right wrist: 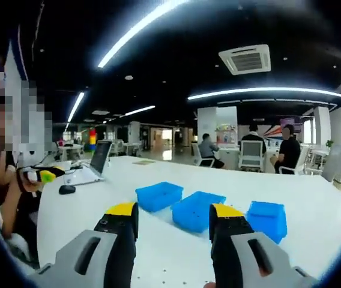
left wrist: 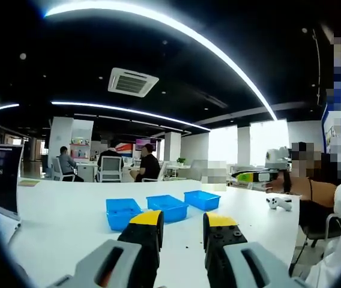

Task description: Pick up the resistors one by one and place each resistor into its matching bin, sorting the parts by color and model until every resistor is separated into the correct bin for its type

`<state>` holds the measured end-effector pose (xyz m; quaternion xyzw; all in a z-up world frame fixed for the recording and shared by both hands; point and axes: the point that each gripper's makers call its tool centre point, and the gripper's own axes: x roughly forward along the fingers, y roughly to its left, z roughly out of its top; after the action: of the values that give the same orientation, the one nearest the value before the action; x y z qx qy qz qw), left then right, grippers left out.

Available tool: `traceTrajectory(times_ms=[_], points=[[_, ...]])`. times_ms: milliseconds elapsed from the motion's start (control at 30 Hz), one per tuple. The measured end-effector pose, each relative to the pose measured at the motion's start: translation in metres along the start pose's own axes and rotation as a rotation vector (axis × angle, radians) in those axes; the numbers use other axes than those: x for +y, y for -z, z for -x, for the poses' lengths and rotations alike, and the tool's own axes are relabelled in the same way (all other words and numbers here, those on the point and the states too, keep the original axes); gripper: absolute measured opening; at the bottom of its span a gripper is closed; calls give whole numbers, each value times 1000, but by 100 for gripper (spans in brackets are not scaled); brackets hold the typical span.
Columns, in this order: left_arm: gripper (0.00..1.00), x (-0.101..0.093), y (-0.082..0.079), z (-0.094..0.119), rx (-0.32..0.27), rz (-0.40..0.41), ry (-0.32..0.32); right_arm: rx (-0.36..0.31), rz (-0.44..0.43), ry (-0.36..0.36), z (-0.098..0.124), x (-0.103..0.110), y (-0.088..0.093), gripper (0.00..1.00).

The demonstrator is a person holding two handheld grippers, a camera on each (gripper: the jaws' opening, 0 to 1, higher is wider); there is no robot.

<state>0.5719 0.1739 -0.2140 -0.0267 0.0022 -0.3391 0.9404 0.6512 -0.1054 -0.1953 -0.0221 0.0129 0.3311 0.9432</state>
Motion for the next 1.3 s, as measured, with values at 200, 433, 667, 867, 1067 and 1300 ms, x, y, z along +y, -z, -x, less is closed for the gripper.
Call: traceTrajectory(times_ms=[200,433,667,867,1067,1300], points=[[28,1,4,-3,8,6,3,-21,10,38,44,5,13,48],[28,-2,7,-4,15,5,8,-67,-47,90,75,5,21,47],[28,-3,7,-6,19,5,9,-64,-70,131,84,-8,23,45],[28,-1,6,-4,16,5,3,-37,-73,125,74,-5,22,42],[28,0,5,-3,14,5,4,150,-116,76,50,12,35,32],[28,1,1,0,4,4,1,359,-50,-29,1,48,51,24]])
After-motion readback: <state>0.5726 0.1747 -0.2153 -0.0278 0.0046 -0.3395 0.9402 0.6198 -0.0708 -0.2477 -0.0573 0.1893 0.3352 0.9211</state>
